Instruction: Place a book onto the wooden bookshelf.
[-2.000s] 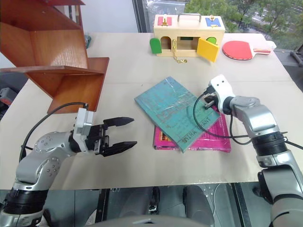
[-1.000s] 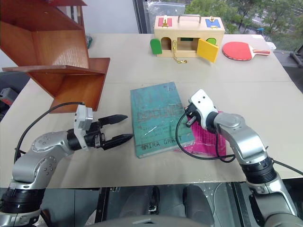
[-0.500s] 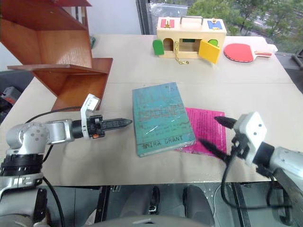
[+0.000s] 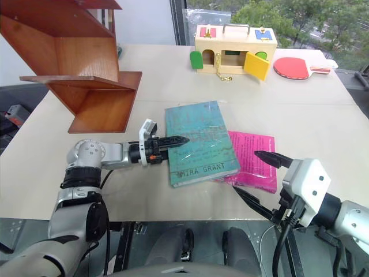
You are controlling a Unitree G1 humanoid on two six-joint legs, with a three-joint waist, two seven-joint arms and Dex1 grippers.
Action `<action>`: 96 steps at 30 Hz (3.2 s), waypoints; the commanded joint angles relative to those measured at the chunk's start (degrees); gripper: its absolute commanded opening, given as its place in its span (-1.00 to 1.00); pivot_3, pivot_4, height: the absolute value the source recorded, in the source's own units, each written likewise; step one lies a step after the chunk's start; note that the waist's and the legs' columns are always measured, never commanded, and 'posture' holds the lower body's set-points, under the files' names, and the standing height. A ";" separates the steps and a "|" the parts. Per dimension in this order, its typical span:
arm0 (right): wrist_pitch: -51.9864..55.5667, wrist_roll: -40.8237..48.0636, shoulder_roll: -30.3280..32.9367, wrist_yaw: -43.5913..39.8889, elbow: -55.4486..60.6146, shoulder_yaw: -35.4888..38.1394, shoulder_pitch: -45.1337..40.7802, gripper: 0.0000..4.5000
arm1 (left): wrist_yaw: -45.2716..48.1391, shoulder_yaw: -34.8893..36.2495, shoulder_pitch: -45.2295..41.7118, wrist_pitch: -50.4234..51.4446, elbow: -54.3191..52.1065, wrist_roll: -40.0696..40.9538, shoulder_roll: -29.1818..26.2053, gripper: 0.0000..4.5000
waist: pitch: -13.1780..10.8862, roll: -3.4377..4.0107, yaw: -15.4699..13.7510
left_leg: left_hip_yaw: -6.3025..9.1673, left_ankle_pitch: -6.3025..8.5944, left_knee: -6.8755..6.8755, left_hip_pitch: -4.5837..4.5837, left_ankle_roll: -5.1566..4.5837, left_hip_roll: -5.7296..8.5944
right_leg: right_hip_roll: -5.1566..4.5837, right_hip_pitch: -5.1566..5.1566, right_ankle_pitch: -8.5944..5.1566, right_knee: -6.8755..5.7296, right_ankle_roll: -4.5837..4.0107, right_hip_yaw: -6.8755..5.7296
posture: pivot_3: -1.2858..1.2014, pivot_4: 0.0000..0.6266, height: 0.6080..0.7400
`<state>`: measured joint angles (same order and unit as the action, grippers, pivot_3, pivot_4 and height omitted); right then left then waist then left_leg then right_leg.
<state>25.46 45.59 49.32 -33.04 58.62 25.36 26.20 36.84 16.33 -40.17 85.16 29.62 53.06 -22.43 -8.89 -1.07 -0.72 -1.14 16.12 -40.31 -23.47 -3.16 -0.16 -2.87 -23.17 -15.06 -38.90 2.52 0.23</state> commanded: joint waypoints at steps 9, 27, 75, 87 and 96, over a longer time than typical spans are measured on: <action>-2.04 -2.20 0.82 4.36 1.38 -5.00 -1.32 1.00 | -2.80 13.43 -1.50 6.47 -1.53 4.63 -0.59 -0.96 | 0.01 -0.04 0.10 | 0.02 0.00 0.00 -0.03 0.00 -0.01 | -0.06 -0.01 0.00 0.02 0.00 -0.03 | 0.03 -0.52 1.00; -1.68 -6.01 -2.99 0.07 -3.55 -14.24 -12.50 1.00 | 17.41 -11.63 -11.66 -46.05 -48.01 -18.62 -10.01 -0.96 | -0.05 -0.02 0.28 | -0.07 -0.03 0.21 -0.11 0.12 0.05 | -0.18 -0.11 0.00 0.27 -0.03 0.04 | 0.03 -0.52 1.00; -3.68 -8.93 -11.76 -12.46 -26.12 -21.49 -45.68 1.00 | 50.19 0.97 -11.24 -49.57 -36.45 -28.80 -53.13 0.76 | -0.78 -0.41 1.44 | -0.48 0.18 0.02 -0.39 -0.29 -0.08 | -0.02 -0.51 -0.08 0.08 0.13 0.01 | 0.03 -0.52 1.00; 5.97 -15.61 -7.56 -1.35 -26.45 -17.97 -33.71 1.00 | -0.57 -6.29 20.70 -38.84 -63.67 -17.50 -5.04 0.99 | -0.64 -0.08 0.02 | -0.08 0.08 -0.16 0.00 -0.12 0.00 | -0.15 0.05 0.01 -0.14 0.09 0.04 | 0.03 -0.52 1.00; 0.03 -19.78 -6.04 -6.57 -23.41 0.95 -6.90 1.00 | 7.41 -6.47 39.90 -63.90 -51.50 -29.62 -10.17 0.99 | -0.51 0.13 -0.18 | -0.17 0.08 0.07 -0.14 -0.11 -0.02 | -0.13 -0.17 0.02 0.09 0.03 0.15 | 0.03 -0.52 1.00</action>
<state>27.47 25.47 42.71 -37.48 32.79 20.95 17.30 41.63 6.55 -0.84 25.41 -22.34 23.62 -30.97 -9.40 -0.94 -0.90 -1.30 16.31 -40.24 -23.62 -3.45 -0.18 -3.03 -23.33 -15.04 -38.81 2.55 0.34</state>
